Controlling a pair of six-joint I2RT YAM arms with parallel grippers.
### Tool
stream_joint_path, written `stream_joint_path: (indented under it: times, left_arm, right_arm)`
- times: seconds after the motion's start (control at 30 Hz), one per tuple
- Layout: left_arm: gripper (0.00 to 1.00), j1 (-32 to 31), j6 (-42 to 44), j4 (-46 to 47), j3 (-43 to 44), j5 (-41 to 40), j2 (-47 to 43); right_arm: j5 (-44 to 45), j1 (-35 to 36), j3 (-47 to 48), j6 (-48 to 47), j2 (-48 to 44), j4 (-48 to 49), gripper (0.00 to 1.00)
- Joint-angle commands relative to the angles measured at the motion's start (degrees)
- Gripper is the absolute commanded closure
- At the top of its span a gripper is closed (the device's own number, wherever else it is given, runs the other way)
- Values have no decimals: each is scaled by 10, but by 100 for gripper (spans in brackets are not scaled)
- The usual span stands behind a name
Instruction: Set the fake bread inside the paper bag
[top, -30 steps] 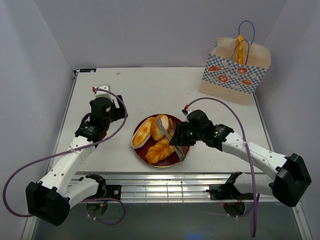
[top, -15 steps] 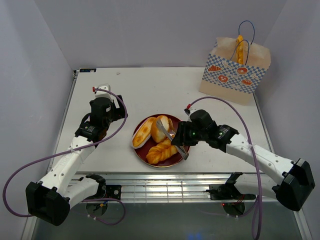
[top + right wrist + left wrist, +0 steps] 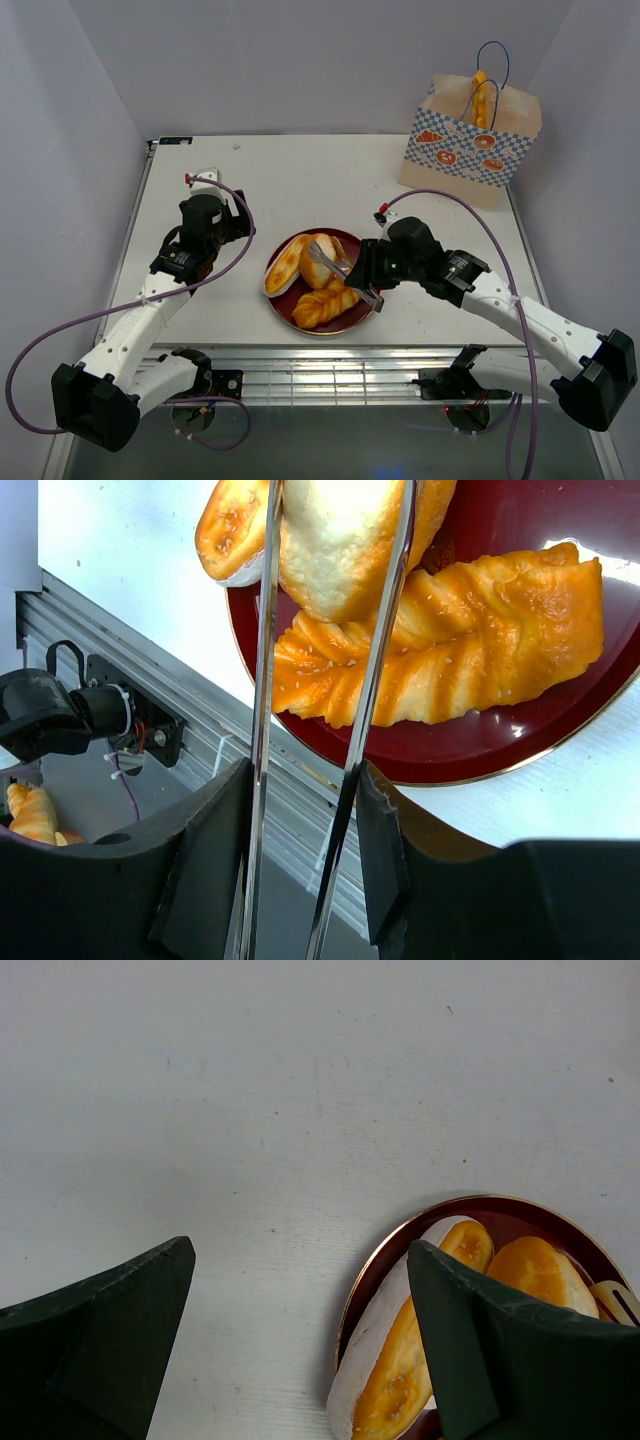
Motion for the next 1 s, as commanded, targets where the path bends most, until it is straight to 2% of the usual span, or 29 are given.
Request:
stream_joint_path:
  times: [0.0, 0.4, 0.83, 0.97]
  left_arm:
    - [2, -2, -4, 0, 17, -1, -17]
    - [2, -2, -5, 1, 15, -2, -22]
    - [2, -2, -5, 1, 18, 3, -15]
    - [2, -2, -5, 1, 17, 1, -16]
  right_arm:
    - [5, 3, 44, -11, -22, 13, 92]
    - [34, 3, 72, -33, -78, -14, 92]
    - [8, 3, -68, -46, -105, 49, 92]
    - [-6, 5, -69, -50, -92, 51, 92]
